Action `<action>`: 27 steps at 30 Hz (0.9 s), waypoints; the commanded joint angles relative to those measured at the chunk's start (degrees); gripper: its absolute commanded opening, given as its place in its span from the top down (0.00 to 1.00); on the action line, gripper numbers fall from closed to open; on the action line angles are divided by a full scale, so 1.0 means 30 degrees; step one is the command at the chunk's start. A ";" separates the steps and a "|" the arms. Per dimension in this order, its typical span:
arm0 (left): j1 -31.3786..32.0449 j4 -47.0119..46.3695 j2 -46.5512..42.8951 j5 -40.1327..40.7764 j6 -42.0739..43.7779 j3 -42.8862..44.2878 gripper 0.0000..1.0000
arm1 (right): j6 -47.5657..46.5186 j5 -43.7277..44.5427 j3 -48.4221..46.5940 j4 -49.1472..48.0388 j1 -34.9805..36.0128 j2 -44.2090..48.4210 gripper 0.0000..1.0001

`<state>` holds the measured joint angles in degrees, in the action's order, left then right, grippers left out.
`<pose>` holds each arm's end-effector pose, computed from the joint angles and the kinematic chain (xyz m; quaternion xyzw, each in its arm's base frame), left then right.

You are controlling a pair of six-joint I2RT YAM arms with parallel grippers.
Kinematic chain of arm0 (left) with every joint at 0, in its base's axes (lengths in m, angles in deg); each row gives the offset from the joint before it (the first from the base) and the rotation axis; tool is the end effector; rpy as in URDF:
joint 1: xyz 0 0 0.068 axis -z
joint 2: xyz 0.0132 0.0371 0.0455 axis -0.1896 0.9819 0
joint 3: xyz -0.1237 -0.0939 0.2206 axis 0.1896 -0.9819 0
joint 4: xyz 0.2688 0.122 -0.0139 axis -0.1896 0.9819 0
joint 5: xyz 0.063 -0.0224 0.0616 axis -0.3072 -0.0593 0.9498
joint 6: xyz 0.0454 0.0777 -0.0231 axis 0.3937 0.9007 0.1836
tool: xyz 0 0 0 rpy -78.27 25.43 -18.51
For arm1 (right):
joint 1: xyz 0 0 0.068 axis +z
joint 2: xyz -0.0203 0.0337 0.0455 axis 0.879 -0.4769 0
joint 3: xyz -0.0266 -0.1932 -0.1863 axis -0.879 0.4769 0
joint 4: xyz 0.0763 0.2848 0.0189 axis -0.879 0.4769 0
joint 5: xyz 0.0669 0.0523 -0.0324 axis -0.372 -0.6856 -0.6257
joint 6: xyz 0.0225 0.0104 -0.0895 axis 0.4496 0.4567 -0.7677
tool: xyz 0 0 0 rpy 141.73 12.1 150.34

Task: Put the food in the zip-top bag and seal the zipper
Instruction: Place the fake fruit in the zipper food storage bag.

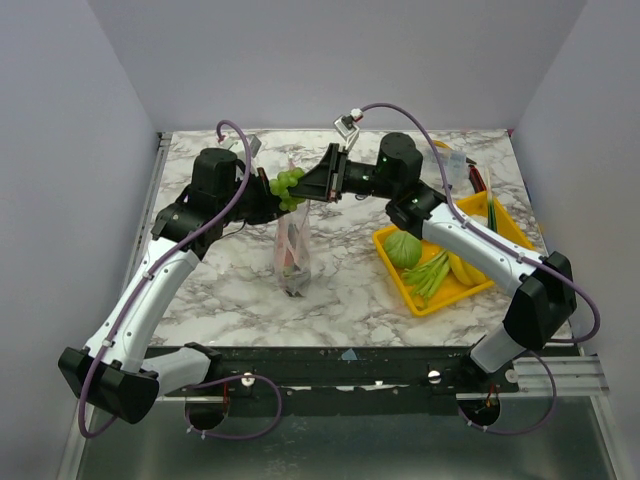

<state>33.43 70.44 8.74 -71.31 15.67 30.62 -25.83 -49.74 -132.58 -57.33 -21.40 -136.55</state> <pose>0.2864 -0.1454 0.3691 -0.0079 0.8608 -0.3457 0.3734 0.3098 0.3307 0.3783 -0.1417 0.6825 0.6645 0.2693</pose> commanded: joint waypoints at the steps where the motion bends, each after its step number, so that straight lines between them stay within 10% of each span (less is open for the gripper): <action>1: -0.0031 -0.0201 -0.0879 0.0822 0.0321 0.0361 1.00 | -0.2429 0.1630 -0.0068 0.3438 0.0140 0.0459 1.00; 9: -0.0089 -0.0049 -0.1067 0.1384 0.0500 0.0415 1.00 | -0.4989 0.2655 -0.1891 0.7709 0.0145 0.0163 0.99; 21: -0.0105 -0.0031 -0.1012 0.1292 0.0558 0.0499 1.00 | -0.6138 0.3277 -0.4573 1.1490 0.0867 -0.0525 0.46; 27: -0.0159 0.0033 -0.0920 0.1343 0.0589 0.0644 1.00 | -0.7252 0.5023 -0.5997 1.4212 0.1655 -0.0742 0.39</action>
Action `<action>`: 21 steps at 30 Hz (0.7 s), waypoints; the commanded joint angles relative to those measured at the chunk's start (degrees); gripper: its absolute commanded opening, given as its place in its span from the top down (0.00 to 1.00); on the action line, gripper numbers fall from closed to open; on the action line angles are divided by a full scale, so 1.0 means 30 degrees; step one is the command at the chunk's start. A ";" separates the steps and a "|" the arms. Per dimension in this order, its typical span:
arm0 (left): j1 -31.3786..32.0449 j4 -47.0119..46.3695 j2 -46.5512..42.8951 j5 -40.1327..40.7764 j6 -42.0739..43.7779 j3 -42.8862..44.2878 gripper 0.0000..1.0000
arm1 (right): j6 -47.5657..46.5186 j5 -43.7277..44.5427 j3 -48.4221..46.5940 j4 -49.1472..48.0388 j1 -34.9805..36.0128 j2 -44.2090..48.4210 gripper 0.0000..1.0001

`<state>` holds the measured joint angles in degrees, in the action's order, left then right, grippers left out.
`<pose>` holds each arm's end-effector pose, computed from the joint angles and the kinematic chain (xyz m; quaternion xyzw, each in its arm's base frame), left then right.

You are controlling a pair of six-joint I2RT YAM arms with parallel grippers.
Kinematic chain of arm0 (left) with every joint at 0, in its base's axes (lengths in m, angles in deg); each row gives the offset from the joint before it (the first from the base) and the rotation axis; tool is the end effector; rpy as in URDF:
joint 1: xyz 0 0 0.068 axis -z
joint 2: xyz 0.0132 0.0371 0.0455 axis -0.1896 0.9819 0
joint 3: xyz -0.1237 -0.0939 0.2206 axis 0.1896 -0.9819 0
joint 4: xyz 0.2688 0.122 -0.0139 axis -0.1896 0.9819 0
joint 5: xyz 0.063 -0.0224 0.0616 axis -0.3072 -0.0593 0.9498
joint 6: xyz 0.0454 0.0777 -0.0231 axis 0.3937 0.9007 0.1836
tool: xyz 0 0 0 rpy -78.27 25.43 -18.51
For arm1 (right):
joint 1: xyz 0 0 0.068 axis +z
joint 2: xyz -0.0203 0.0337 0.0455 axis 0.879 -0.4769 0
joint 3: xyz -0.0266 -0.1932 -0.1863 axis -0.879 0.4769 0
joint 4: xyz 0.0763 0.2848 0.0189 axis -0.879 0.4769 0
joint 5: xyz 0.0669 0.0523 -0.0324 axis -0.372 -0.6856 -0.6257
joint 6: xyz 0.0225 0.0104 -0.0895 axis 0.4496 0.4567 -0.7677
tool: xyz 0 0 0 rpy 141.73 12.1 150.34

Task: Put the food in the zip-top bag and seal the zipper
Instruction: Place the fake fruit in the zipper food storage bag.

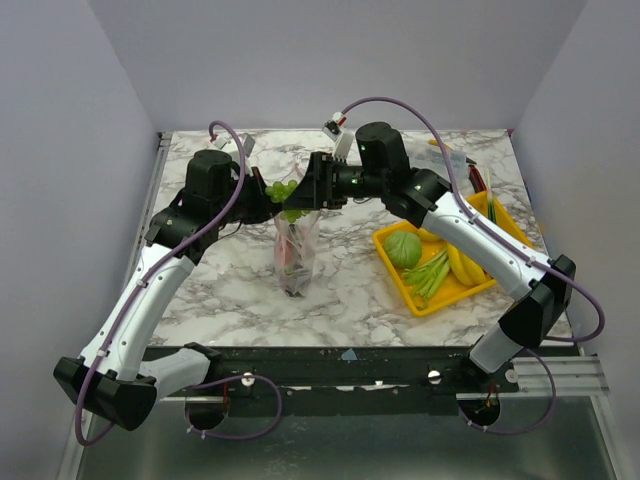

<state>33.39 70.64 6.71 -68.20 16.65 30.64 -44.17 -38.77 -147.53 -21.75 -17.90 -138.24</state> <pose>0.2803 -0.1380 0.3786 -0.0121 0.8550 -0.3280 0.4015 0.2983 0.3395 0.3880 -0.1716 0.7889 0.5184 0.2819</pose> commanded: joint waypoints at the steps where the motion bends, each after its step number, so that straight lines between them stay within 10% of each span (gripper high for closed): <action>1: -0.0159 -0.0027 -0.0247 0.0308 0.0261 0.0646 1.00 | -0.1256 0.1388 -0.1076 0.2498 0.0519 -0.0139 0.38; 21: -0.0304 0.0532 0.0333 -0.0058 0.0437 0.0800 1.00 | -0.2510 0.9038 0.0512 0.5252 0.0582 0.3675 0.31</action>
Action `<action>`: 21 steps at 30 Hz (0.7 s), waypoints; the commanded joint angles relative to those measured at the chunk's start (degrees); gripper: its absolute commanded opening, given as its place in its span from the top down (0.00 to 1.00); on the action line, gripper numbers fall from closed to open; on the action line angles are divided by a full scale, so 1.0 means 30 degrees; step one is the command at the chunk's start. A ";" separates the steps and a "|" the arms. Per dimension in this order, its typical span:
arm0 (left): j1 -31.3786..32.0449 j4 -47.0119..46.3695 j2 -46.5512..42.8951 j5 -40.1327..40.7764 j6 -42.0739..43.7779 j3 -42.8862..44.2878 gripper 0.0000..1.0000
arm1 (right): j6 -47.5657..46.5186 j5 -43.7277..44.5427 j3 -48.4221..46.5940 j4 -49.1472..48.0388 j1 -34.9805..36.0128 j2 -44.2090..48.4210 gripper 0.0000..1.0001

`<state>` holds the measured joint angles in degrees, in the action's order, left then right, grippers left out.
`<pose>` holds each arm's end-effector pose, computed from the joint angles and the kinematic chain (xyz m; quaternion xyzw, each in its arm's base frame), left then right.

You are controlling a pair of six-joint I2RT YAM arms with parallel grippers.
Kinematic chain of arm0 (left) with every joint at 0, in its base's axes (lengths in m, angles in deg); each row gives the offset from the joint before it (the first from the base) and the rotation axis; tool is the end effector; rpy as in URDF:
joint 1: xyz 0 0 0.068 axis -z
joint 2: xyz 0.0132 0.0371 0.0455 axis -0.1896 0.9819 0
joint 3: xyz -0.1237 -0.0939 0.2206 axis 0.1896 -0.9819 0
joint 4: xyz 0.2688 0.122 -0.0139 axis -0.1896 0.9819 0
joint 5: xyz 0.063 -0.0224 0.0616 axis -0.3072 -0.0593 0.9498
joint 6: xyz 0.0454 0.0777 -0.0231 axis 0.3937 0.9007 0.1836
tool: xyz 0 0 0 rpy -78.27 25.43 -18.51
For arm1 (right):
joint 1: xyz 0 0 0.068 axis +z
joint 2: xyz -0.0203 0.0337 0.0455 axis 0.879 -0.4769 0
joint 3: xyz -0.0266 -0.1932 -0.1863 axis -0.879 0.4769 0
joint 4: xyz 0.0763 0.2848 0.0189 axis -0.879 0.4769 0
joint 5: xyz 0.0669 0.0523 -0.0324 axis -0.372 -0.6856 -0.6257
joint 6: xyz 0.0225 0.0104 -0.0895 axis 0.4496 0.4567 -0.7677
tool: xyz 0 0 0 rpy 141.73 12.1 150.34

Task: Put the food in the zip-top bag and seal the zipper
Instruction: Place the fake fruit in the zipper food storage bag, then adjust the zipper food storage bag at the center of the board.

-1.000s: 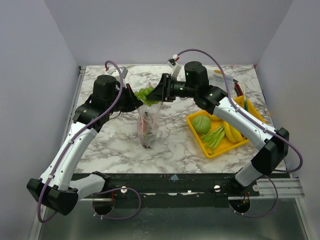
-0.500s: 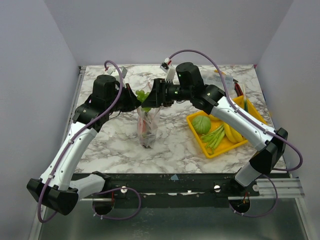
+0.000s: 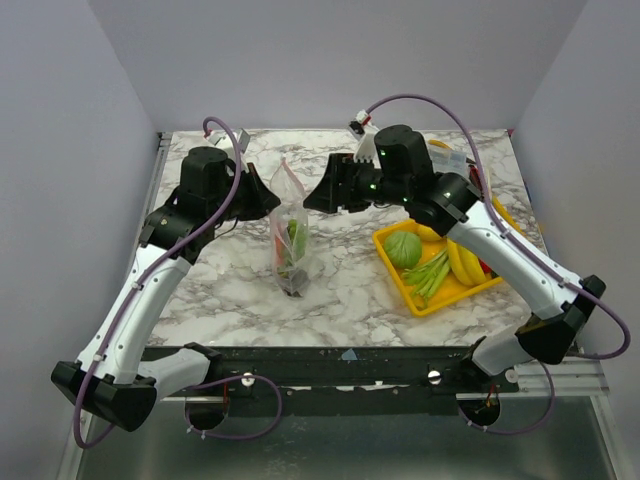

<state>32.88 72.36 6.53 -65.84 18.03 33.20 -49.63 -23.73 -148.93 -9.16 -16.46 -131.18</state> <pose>0.2791 -0.1308 0.3931 -0.0150 0.8517 -0.3091 0.4228 0.2748 0.3031 0.4149 -0.1458 0.8242 0.4181 0.3532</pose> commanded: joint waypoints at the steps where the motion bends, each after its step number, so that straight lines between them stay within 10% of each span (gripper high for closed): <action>1: -0.0122 -0.0161 0.0283 -0.0992 0.0022 -0.0283 1.00 | -0.0749 0.5452 0.1403 0.1198 0.0056 0.1628 0.31; 14: -0.0114 -0.0489 -0.0227 -0.0993 0.0095 -0.0658 1.00 | -0.0229 0.9980 0.6383 0.2277 -0.3399 0.3894 0.28; 21: -0.0124 -0.0741 -0.0369 -0.1361 -0.0022 -0.0854 1.00 | 0.0409 0.9969 1.0146 0.2366 -0.9593 0.5281 0.29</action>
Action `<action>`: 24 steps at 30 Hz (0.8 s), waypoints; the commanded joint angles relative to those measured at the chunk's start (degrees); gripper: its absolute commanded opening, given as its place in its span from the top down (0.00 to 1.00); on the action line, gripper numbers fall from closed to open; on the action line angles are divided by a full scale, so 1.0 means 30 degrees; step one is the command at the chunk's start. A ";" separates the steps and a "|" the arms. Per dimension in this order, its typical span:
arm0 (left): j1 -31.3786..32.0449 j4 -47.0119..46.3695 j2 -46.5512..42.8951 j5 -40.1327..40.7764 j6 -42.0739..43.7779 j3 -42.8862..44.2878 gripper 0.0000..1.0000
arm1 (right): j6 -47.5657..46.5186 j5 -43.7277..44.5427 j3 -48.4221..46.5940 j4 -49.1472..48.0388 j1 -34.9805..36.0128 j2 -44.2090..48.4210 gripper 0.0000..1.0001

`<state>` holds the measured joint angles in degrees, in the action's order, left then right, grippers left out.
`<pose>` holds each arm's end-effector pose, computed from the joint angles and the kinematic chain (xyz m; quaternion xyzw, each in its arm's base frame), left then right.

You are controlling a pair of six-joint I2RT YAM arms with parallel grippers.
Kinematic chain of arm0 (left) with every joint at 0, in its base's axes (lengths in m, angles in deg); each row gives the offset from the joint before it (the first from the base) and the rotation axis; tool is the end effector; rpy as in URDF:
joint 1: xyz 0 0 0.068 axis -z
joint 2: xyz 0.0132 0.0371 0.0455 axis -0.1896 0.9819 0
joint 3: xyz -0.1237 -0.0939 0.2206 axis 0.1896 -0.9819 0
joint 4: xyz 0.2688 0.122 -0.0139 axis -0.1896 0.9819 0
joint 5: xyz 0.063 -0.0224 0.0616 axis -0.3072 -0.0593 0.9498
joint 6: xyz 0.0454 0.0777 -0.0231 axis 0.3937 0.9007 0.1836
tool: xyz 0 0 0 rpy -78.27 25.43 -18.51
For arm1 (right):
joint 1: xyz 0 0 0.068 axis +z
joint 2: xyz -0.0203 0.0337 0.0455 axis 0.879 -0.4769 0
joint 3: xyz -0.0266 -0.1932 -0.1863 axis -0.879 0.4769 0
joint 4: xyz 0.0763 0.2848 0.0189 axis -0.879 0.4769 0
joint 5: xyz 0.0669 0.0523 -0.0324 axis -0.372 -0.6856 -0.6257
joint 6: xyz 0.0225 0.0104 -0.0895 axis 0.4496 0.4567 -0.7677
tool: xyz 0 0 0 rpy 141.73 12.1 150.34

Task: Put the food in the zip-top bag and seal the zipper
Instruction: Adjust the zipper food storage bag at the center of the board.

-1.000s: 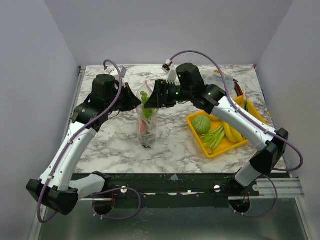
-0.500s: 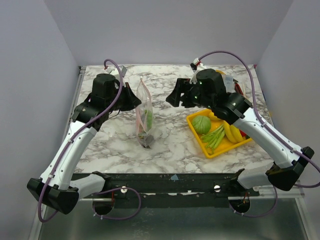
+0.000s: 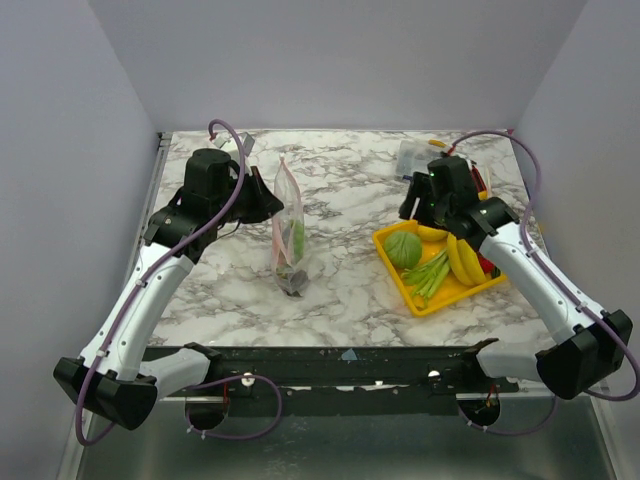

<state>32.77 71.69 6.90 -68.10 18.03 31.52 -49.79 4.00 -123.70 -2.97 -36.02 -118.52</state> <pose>0.2810 -0.1344 0.3814 -0.0073 0.8567 -0.3193 0.4051 0.3160 0.1280 0.3015 0.1132 0.9047 0.0959 0.3994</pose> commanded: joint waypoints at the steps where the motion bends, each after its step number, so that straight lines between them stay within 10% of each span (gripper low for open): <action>1: -0.0075 -0.0371 -0.0434 -0.0550 0.0000 -0.0264 1.00 | 0.0519 0.0468 0.2223 0.0114 -0.4161 0.1240 0.29; 9: -0.0085 -0.0372 -0.0449 -0.1024 -0.0022 -0.0338 1.00 | 0.1231 -0.1498 0.6379 -0.2441 -0.9567 0.2409 0.30; 16: 0.0008 -0.1229 0.0457 -0.1241 -0.1369 0.0039 1.00 | -0.0597 -0.6557 0.6615 -0.3903 -0.9720 0.2362 0.34; 24: 0.3611 -0.3074 0.5554 -0.2251 -0.5592 0.3053 1.00 | -0.0797 -0.5665 0.5624 -0.3411 -0.9720 0.2559 0.31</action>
<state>37.91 67.01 16.94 -72.23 8.72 36.17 -50.49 -12.06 -104.32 -13.57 -65.11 -110.24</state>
